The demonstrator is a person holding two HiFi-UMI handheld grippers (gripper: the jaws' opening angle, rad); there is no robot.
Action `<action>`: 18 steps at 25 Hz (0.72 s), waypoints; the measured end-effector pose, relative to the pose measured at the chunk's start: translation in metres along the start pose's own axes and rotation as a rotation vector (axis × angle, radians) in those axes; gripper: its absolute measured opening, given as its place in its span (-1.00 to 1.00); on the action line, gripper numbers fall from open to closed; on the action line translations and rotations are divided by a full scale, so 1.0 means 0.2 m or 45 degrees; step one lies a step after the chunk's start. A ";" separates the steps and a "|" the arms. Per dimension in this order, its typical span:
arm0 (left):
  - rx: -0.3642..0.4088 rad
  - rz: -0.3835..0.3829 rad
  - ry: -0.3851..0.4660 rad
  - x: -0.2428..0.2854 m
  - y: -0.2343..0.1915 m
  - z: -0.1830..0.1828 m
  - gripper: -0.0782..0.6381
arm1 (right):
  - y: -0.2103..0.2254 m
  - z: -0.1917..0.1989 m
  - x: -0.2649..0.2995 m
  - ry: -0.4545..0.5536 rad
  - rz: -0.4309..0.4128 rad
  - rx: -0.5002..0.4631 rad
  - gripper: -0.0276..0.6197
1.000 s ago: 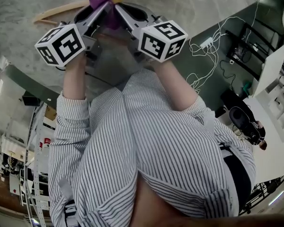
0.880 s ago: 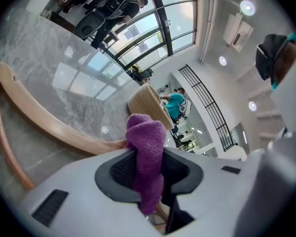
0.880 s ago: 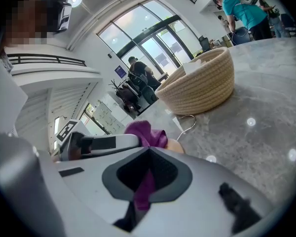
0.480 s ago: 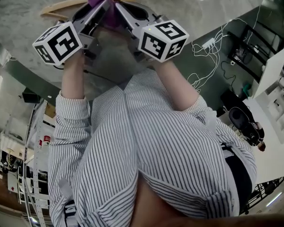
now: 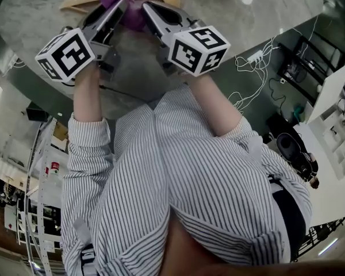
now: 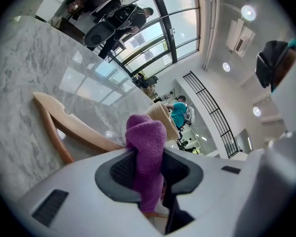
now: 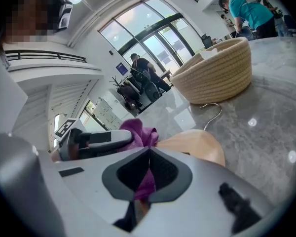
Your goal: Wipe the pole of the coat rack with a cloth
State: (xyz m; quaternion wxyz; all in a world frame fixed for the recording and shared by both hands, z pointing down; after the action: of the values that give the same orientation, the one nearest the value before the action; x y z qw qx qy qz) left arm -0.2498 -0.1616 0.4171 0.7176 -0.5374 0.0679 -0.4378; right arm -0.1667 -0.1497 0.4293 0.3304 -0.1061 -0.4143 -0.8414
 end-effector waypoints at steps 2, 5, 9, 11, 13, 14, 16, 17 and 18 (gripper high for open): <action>-0.005 -0.001 0.009 -0.03 -0.01 0.00 -0.43 | -0.02 0.02 0.00 -0.007 -0.008 -0.004 -0.87; -0.005 -0.005 0.017 -0.05 -0.03 -0.01 -0.43 | -0.04 0.04 0.03 -0.018 -0.017 -0.010 -0.87; -0.024 -0.013 0.045 -0.08 -0.07 -0.04 -0.43 | -0.06 0.04 0.05 -0.027 -0.020 -0.019 -0.87; -0.040 -0.020 0.072 -0.12 -0.09 -0.06 -0.43 | -0.08 0.05 0.07 -0.031 -0.022 -0.022 -0.87; -0.058 -0.028 0.104 -0.16 -0.12 -0.08 -0.43 | -0.11 0.06 0.09 -0.034 -0.027 -0.024 -0.86; -0.068 -0.029 0.118 -0.18 -0.13 -0.09 -0.43 | -0.12 0.06 0.10 -0.036 -0.030 -0.024 -0.86; -0.083 -0.030 0.137 -0.20 -0.15 -0.11 -0.43 | -0.14 0.06 0.11 -0.040 -0.035 -0.021 -0.86; -0.088 -0.032 0.144 -0.21 -0.16 -0.12 -0.43 | -0.14 0.06 0.12 -0.042 -0.038 -0.022 -0.87; -0.092 -0.033 0.150 -0.21 -0.16 -0.12 -0.43 | -0.14 0.06 0.12 -0.043 -0.039 -0.025 -0.86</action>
State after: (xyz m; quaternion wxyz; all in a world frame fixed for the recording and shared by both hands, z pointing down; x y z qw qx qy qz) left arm -0.3073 -0.1505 0.4185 0.6867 -0.5371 0.1188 -0.4753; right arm -0.2036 -0.1402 0.4307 0.3094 -0.1174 -0.4132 -0.8484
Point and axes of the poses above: the fingertips, and each gripper's own axes: x forward along the fingers, y to its right, z out of its underside, the point moved 2 cm from there along -x, backward along the fingers, and after that the axes turned 4 degrees about y, right-handed, at the moved point
